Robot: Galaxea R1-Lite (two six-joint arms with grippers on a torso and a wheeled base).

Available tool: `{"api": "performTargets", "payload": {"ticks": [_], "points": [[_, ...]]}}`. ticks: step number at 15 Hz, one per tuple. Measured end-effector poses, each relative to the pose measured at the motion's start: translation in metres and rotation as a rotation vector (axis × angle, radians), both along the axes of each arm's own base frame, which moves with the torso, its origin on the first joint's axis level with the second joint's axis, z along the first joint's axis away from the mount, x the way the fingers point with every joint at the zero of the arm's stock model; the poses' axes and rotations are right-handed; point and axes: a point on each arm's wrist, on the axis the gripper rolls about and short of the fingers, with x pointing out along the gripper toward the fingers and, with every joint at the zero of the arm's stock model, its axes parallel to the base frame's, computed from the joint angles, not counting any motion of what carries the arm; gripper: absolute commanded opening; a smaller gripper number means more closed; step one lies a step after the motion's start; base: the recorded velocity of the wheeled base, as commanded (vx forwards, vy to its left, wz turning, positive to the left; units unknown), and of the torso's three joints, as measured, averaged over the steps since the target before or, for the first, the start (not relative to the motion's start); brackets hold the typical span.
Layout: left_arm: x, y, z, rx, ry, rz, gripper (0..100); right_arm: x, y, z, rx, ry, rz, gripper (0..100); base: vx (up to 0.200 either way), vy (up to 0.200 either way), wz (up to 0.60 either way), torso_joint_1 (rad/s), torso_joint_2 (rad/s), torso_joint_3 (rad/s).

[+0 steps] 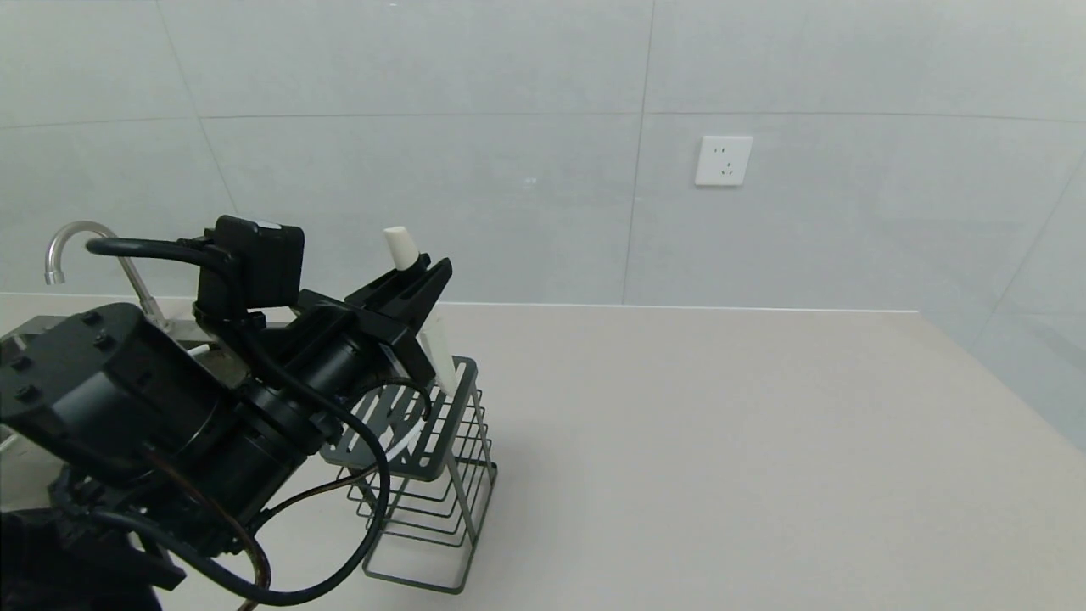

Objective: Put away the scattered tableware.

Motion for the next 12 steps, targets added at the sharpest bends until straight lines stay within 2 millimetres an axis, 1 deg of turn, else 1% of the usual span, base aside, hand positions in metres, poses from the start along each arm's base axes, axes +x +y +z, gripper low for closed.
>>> {"api": "performTargets", "payload": {"ticks": [6, 12], "points": [[0.003, -0.005, -0.008, 0.017, 0.025, -0.009, 0, 0.0, 0.0, 0.0, 0.0, 0.0, 0.0, 0, 0.0, 0.0, 0.0, 0.0, 0.0, 0.0], [0.008, -0.005, -0.015, 0.031, 0.052, -0.003, 0, 0.0, 0.0, 0.0, 0.0, 0.0, 0.0, 0, 0.0, 0.0, 0.0, 0.0, 0.0, 0.0]]}}
